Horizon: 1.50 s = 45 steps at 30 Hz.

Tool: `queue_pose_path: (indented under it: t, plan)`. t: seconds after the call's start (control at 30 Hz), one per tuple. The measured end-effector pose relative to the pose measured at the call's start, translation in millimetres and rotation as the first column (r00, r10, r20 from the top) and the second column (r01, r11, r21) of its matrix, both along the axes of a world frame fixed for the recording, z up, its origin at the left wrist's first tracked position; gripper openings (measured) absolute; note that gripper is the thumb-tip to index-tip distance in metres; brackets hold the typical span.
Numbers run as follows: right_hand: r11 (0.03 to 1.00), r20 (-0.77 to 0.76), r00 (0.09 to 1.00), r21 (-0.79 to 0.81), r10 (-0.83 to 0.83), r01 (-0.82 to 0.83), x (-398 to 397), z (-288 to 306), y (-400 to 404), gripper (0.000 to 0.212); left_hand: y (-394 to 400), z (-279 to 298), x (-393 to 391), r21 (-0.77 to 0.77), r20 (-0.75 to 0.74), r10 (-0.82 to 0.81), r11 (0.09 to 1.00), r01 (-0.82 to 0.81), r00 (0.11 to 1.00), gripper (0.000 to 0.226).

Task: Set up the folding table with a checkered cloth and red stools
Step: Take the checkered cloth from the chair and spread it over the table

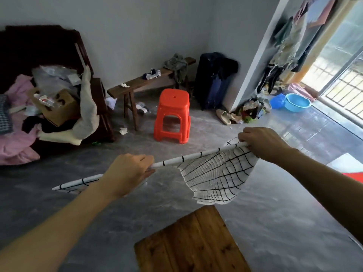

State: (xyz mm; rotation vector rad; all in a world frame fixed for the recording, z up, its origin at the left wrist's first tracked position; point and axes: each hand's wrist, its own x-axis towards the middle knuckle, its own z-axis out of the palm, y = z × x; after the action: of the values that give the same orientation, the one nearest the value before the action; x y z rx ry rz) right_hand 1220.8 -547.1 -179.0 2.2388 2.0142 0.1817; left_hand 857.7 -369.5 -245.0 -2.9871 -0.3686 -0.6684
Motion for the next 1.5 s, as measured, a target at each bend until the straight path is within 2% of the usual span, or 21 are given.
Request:
queue_pose_path:
  t: [0.13,0.3,0.47,0.57,0.73,0.87,0.97,1.2,1.37,1.5]
  plan:
    - [0.997,-0.043,0.996,0.017,-0.077,0.078,15.8,-29.4,-79.0,0.023,-79.4,-0.6,9.6,0.033,-0.088,0.027,0.999,-0.025,0.996,0.043]
    - [0.996,-0.057,0.996,0.043,-0.072,0.075,18.4,-41.3,-145.2,0.025,-165.0,-9.1,7.2,0.071,-0.154,0.095,0.994,-0.085,0.983,0.037]
    - [1.0,-0.031,1.0,0.012,-0.002,0.002,-3.9,-60.1,-192.7,0.029,-220.6,-20.6,-25.1,0.056,-0.138,0.162,0.986,-0.156,0.977,0.021]
    - [0.999,-0.023,0.999,0.031,0.029,-0.028,-7.2,-72.5,-204.2,0.043,-241.7,-20.1,-34.1,0.032,-0.126,0.175,0.985,-0.172,0.977,0.022]
    - [0.999,-0.062,0.998,0.032,0.033,-0.031,-10.4,-72.3,-209.2,0.04,-260.1,-27.5,-44.2,-0.041,-0.125,0.247,0.966,-0.254,0.961,0.025]
    - [0.999,-0.036,0.999,0.035,-0.017,0.019,-15.0,-59.2,-211.9,0.025,-273.6,-27.3,-48.4,-0.049,-0.143,0.283,0.955,-0.293,0.948,0.035]
    - [0.999,-0.021,0.999,-0.003,-0.038,0.038,-23.9,-53.6,-220.4,0.018,-274.4,-21.9,-54.0,-0.049,-0.147,0.269,0.959,-0.279,0.952,0.037]
    - [0.994,-0.114,0.988,-0.058,-0.104,0.098,-56.1,-60.0,-248.3,0.019,-273.2,-24.9,-86.5,-0.059,-0.199,0.231,0.967,-0.247,0.952,0.051]
    - [0.991,-0.131,0.984,-0.068,-0.121,0.113,-71.7,-70.4,-262.5,0.013,-290.5,-42.8,-108.0,-0.057,-0.226,0.277,0.953,-0.297,0.934,0.047]
    - [0.992,-0.208,0.97,-0.063,-0.124,0.113,-79.6,-77.3,-275.5,0.026,-309.2,-50.1,-119.8,-0.055,-0.241,0.32,0.938,-0.342,0.916,0.035]
